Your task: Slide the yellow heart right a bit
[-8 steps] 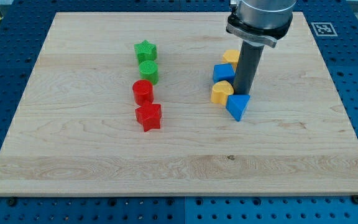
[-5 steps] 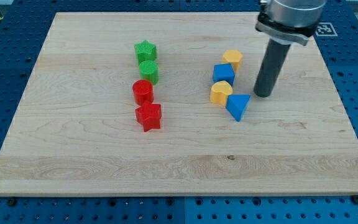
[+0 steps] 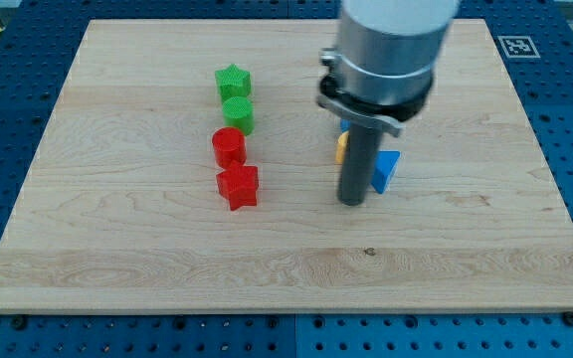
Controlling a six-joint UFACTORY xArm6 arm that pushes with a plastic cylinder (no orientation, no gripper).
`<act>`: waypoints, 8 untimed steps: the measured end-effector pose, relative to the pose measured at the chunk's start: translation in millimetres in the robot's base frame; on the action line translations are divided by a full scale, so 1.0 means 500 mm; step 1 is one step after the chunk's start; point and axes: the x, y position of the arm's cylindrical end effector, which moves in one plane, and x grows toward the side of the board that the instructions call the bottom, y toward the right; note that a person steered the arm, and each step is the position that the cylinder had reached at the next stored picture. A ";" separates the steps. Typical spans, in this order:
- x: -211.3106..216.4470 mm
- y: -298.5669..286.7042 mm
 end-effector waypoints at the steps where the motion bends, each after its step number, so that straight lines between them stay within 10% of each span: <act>1: -0.018 -0.027; 8: -0.109 0.025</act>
